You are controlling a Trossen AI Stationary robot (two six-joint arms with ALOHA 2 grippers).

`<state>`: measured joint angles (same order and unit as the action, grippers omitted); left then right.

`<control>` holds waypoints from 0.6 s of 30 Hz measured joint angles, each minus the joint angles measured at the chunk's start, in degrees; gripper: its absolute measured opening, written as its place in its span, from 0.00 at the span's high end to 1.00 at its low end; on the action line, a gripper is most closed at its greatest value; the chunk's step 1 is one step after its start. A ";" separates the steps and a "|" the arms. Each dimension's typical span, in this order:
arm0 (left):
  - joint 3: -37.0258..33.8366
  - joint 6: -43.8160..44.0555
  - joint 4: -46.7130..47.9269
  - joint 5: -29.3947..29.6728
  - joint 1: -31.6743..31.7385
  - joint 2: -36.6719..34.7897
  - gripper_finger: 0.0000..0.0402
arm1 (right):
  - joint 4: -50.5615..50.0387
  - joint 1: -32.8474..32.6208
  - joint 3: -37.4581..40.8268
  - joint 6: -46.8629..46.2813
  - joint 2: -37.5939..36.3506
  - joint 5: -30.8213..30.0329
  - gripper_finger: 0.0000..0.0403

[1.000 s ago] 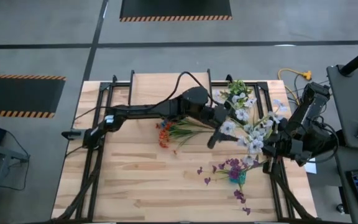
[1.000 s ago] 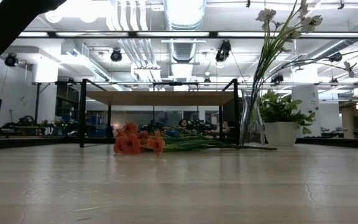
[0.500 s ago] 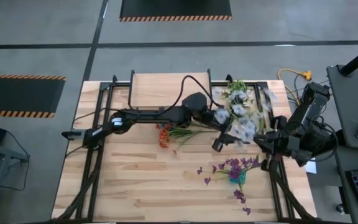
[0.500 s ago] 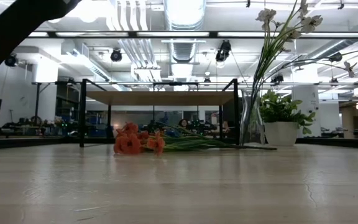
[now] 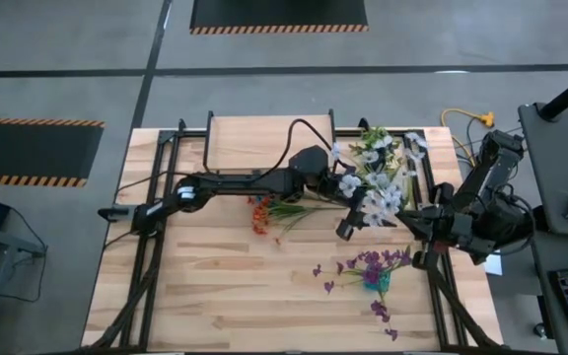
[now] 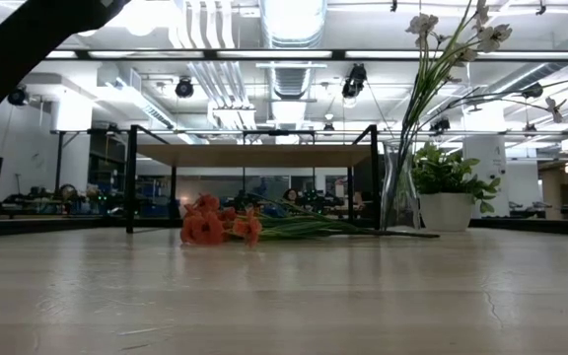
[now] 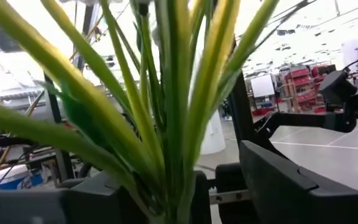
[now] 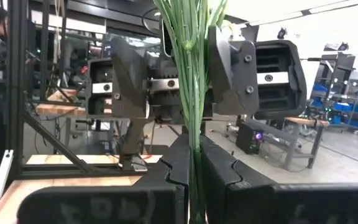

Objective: Pick and place flowers into a vace then onto a shelf
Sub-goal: Put the white flowers into the blue flower vase

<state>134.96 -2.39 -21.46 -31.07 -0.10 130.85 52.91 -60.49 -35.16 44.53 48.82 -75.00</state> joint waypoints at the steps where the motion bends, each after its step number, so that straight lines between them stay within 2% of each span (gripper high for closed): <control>1: 0.00 0.00 -0.02 0.47 -0.02 0.00 0.49 | -0.01 0.01 0.00 -0.01 0.04 0.00 0.97; 7: 0.00 0.92 -0.02 3.07 0.01 0.00 0.63 | -0.02 0.02 0.02 -1.38 0.04 -0.11 0.97; 16: 0.00 1.44 -0.04 3.26 0.37 0.01 0.96 | -0.22 0.00 0.02 -2.58 0.16 -0.10 0.94; 18: 0.00 1.46 -0.10 3.18 0.53 0.00 0.98 | -0.21 0.01 0.02 -2.58 0.15 -0.17 0.92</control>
<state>134.96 -0.93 -21.56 -27.89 0.43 130.85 52.70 -60.48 -35.14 41.95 48.97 -75.17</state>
